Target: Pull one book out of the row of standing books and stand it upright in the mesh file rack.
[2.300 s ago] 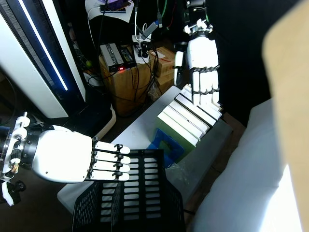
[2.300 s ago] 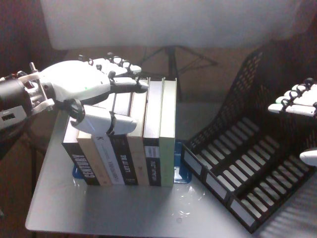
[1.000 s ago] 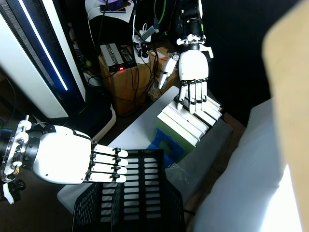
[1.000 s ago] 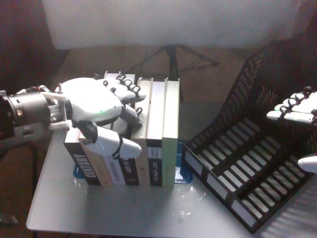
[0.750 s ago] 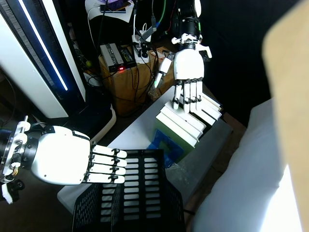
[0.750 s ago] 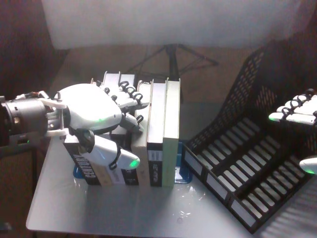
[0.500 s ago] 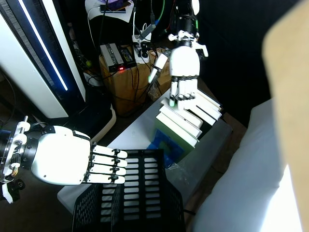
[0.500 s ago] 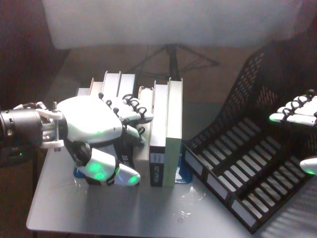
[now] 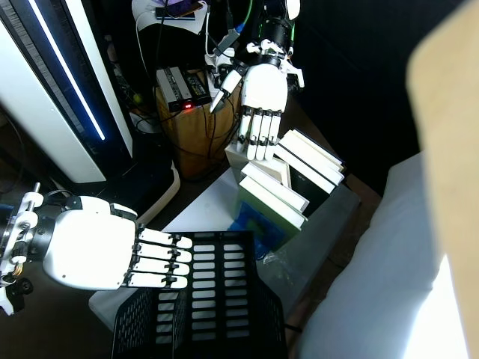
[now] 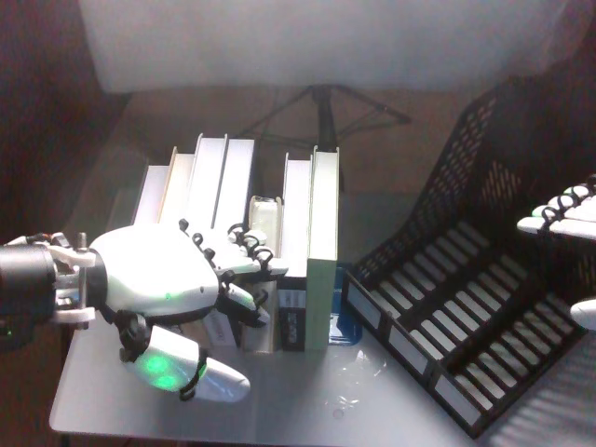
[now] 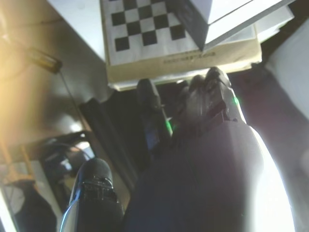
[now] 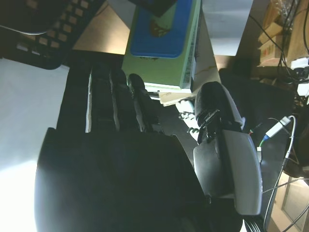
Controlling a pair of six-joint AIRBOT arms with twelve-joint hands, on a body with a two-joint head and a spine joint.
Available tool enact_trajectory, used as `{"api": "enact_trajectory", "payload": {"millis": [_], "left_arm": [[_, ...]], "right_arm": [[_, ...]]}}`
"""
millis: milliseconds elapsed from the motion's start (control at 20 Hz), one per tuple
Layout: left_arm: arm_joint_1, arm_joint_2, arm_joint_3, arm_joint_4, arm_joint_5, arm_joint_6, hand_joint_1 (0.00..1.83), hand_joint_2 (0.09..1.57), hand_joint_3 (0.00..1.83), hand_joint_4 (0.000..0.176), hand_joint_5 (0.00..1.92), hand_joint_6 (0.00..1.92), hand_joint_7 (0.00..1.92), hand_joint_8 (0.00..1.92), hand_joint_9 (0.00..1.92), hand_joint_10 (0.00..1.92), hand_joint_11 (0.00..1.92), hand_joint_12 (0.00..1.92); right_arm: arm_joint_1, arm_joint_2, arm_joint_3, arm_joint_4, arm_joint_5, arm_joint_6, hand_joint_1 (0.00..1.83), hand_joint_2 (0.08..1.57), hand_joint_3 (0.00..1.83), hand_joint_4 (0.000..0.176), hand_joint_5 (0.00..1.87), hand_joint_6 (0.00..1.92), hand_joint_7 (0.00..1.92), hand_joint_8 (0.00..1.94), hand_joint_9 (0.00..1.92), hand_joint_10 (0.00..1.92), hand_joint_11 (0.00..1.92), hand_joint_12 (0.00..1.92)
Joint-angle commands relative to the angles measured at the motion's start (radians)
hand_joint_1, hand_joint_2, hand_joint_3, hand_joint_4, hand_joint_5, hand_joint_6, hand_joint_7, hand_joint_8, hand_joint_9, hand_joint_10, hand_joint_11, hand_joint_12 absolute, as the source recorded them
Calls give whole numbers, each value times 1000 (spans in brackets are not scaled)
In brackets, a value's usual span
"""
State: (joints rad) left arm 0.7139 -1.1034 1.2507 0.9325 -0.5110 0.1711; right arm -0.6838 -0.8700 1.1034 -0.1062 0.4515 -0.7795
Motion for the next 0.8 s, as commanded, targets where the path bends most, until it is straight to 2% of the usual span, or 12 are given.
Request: {"api": "enact_trajectory", "payload": {"millis": [0, 300, 500, 600, 750], "left_arm": [[14, -1, -9, -2, -13, -11, 0, 1189, 9, 0, 624, 20, 38, 13, 0, 0, 0, 0], [56, 12, -31, -24, -48, -37, 0, 1176, 1, 0, 640, 22, 71, 22, 0, 0, 0, 0], [73, 11, -34, -23, -63, -65, 0, 1180, 2, 0, 766, 52, 163, 23, 0, 0, 0, 0], [91, 8, -35, -23, -74, -91, 0, 1191, 7, 0, 636, 0, 78, 0, 0, 0, 0, 0], [100, 16, -46, -50, -98, -76, 0, 1192, 6, 0, 567, 0, 21, 0, 0, 0, 0, 0]], "right_arm": [[0, 12, 3, 17, 93, 2, 214, 1329, 0, 0, 0, 0, 0, 0, 0, 0, 0, 0], [-3, 12, 3, 21, 93, 2, 212, 1325, 0, 0, 0, 0, 0, 0, 0, 0, 0, 0], [-4, 10, 5, 24, 93, 2, 254, 1315, 0, 0, 0, 0, 0, 0, 0, 0, 0, 0], [-5, 9, 5, 24, 93, 2, 272, 1308, 0, 0, 0, 0, 0, 0, 0, 0, 0, 0], [-7, 9, 5, 27, 93, 2, 272, 1311, 0, 0, 0, 0, 0, 0, 0, 0, 0, 0]]}}
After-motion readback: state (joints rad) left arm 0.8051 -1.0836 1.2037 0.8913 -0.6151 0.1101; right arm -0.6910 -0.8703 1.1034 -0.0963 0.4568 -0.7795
